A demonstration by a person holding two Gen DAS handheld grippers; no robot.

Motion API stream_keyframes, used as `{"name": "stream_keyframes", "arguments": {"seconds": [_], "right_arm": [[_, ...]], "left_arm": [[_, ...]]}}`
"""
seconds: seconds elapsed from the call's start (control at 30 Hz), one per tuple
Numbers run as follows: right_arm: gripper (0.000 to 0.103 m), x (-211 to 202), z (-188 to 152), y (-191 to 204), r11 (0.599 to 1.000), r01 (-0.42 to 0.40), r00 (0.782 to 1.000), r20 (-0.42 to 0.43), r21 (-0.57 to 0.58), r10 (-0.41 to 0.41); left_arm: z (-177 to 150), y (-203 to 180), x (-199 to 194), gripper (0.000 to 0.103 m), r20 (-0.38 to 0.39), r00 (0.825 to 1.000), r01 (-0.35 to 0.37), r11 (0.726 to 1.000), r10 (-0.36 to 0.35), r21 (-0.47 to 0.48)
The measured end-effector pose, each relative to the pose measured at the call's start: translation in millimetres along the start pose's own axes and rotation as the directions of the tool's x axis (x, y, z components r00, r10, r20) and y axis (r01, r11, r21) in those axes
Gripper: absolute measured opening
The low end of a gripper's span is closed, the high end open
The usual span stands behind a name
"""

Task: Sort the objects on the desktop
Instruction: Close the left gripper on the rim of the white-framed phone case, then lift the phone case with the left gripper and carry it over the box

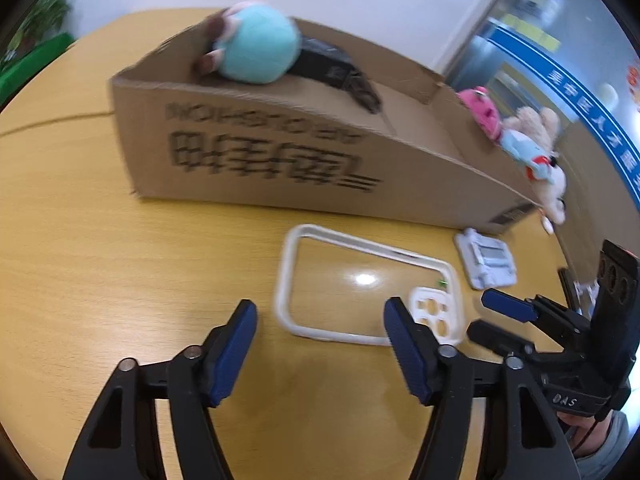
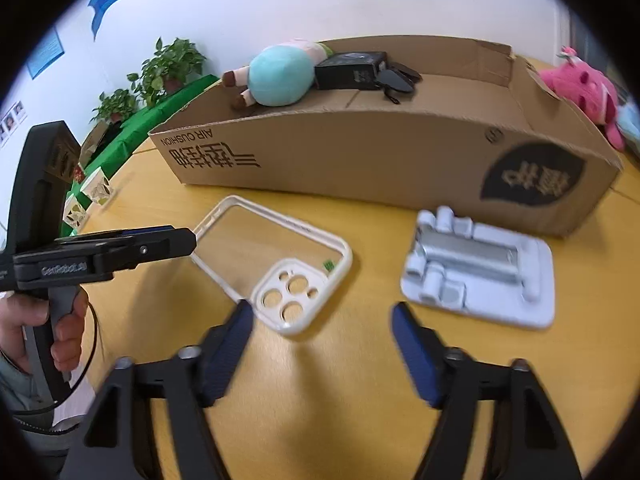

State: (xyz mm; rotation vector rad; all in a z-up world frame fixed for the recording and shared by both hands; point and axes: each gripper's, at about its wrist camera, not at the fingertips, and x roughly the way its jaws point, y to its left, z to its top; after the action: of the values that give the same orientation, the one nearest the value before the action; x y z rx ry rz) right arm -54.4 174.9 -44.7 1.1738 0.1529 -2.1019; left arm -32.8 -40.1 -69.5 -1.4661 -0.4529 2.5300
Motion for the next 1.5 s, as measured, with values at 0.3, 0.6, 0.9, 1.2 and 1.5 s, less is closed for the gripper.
{"name": "stream_keyframes", "arguments": {"seconds": [0.3,0.6,0.9,1.2,1.5], "right_arm": [[0.016,29.2,9.4,6.1,0.999,-0.023,0.999,-0.047,-0.032,0.021],[0.016,5.3,9.8,5.9,0.999,-0.022,1.0,0.015,-0.043,0.023],[0.016,-24.0,30.6,6.0,0.998,-0.043,0.996,0.073,-0.054,0.047],[0.026,10.6,-7.5,26.6,0.981,-0.185,0.969,-0.177,-0.051,0.174],[0.035,-2.0,9.7,37.2,0.957,-0.251,0.962,-0.147,-0.146,0.23]], "left_arm": [[3.5,7.1,10.2,0.018,-0.022,0.998,-0.059,0.998,0.06,0.032],[0.7,-5.4,-7.4,0.006,0.007,0.998,-0.068,0.994,0.067,0.084],[24.9,-22.7,-43.0,0.005,0.087,0.995,-0.059,0.99,0.048,0.129],[14.9,10.5,10.5,0.006,-0.033,0.996,-0.085,0.994,0.087,0.075],[25.2,12.7,-13.4,0.04,0.058,0.996,-0.067,0.997,0.065,0.029]]}}
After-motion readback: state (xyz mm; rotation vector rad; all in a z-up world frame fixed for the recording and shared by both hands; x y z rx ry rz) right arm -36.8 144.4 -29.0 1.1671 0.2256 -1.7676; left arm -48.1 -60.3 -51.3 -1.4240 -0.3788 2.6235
